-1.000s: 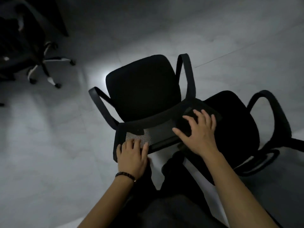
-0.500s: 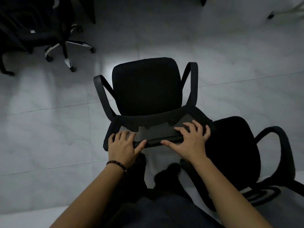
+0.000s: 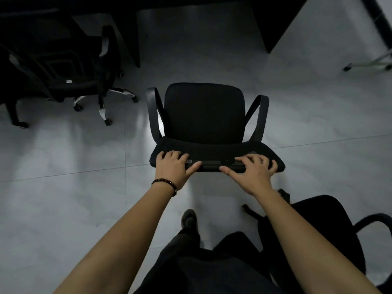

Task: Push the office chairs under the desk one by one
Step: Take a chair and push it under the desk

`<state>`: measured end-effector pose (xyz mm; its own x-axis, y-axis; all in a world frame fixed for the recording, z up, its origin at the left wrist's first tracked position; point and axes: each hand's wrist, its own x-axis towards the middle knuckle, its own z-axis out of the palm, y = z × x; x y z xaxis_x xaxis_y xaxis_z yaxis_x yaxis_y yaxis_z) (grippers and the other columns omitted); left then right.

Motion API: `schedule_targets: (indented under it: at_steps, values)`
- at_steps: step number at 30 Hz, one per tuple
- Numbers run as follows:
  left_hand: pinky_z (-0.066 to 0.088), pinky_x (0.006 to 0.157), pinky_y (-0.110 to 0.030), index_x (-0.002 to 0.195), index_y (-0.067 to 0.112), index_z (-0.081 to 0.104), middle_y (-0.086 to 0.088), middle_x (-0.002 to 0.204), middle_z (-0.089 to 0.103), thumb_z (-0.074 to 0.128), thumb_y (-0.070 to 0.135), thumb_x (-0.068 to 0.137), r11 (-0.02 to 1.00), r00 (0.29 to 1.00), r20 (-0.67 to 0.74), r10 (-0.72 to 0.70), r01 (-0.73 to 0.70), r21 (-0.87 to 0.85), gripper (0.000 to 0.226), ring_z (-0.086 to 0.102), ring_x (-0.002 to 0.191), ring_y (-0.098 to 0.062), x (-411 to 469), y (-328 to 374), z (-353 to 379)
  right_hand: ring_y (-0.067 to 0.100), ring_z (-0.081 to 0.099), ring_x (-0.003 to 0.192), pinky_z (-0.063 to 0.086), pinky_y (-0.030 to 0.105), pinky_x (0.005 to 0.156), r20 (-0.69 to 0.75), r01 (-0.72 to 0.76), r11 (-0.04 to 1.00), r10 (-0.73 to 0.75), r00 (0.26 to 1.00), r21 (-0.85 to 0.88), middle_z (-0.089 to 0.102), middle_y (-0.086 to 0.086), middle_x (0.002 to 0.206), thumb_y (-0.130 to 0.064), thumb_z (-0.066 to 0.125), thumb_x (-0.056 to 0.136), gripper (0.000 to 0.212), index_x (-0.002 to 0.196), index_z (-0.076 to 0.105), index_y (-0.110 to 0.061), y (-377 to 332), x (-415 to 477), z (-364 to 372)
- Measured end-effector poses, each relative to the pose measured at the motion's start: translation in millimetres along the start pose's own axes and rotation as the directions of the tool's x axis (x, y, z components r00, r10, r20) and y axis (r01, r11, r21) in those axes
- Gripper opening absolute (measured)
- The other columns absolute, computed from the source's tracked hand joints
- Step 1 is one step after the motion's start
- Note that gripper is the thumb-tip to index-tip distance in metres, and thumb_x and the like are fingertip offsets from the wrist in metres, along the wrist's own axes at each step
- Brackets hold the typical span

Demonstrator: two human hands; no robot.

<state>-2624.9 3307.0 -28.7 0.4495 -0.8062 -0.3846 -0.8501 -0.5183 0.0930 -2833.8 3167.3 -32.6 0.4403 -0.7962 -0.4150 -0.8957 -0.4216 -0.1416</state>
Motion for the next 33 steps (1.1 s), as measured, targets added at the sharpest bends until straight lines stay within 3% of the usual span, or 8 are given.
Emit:
schedule_targets:
  at_steps: [10, 17, 23, 27, 33]
  values:
    - [0.015, 0.114, -0.045, 0.139, 0.032, 0.042, 0.003, 0.146, 0.043, 0.009, 0.069, 0.090, 0.999, 0.998, 0.051, 0.020, -0.019, -0.035, 0.070, 0.031, 0.139, -0.020, 153, -25, -59, 0.028, 0.028, 0.135, 0.005, 0.057, 0.113, -0.039, 0.003, 1.000, -0.004, 0.999, -0.018, 0.046, -0.003, 0.138, -0.100, 0.016, 0.064, 0.092, 0.122, 0.058, -0.043, -35, 149, -56]
    - [0.016, 0.112, -0.043, 0.135, 0.033, 0.048, 0.005, 0.144, 0.047, 0.009, 0.070, 0.089, 0.996, 0.998, 0.026, -0.060, 0.062, -0.064, 0.071, 0.034, 0.136, -0.018, 275, -30, -107, 0.026, 0.032, 0.131, 0.003, 0.059, 0.113, -0.091, 0.095, 0.995, -0.098, 0.991, -0.030, 0.051, -0.004, 0.131, -0.101, 0.016, 0.063, 0.093, 0.118, 0.062, -0.042, -56, 288, -113]
    - [0.002, 0.115, -0.048, 0.138, 0.032, 0.044, 0.005, 0.149, 0.039, 0.015, 0.062, 0.094, 0.974, 0.979, 0.072, -0.193, 0.200, -0.108, 0.061, 0.025, 0.141, -0.017, 360, -53, -154, 0.029, 0.033, 0.130, 0.003, 0.060, 0.113, -0.055, 0.191, 0.981, -0.193, 0.980, -0.039, 0.052, -0.001, 0.131, -0.100, 0.014, 0.064, 0.096, 0.119, 0.062, -0.039, -101, 398, -163]
    - [-0.006, 0.114, -0.057, 0.139, 0.035, 0.041, 0.005, 0.153, 0.032, 0.015, 0.061, 0.095, 0.951, 0.956, 0.100, -0.277, 0.287, -0.116, 0.058, 0.018, 0.143, -0.020, 401, -81, -177, 0.029, 0.035, 0.128, 0.003, 0.061, 0.112, -0.049, 0.231, 0.972, -0.232, 0.971, -0.035, 0.053, 0.000, 0.128, -0.100, 0.014, 0.064, 0.096, 0.118, 0.063, -0.037, -139, 444, -178]
    - [-0.005, 0.113, -0.058, 0.135, 0.035, 0.043, 0.002, 0.150, 0.036, 0.017, 0.059, 0.094, 0.936, 0.945, 0.049, -0.324, 0.327, -0.128, 0.054, 0.018, 0.142, -0.023, 432, -120, -184, 0.030, 0.035, 0.126, 0.003, 0.060, 0.112, -0.043, 0.269, 0.961, -0.272, 0.961, -0.060, 0.053, 0.001, 0.126, -0.099, 0.014, 0.066, 0.095, 0.119, 0.061, -0.037, -184, 482, -185]
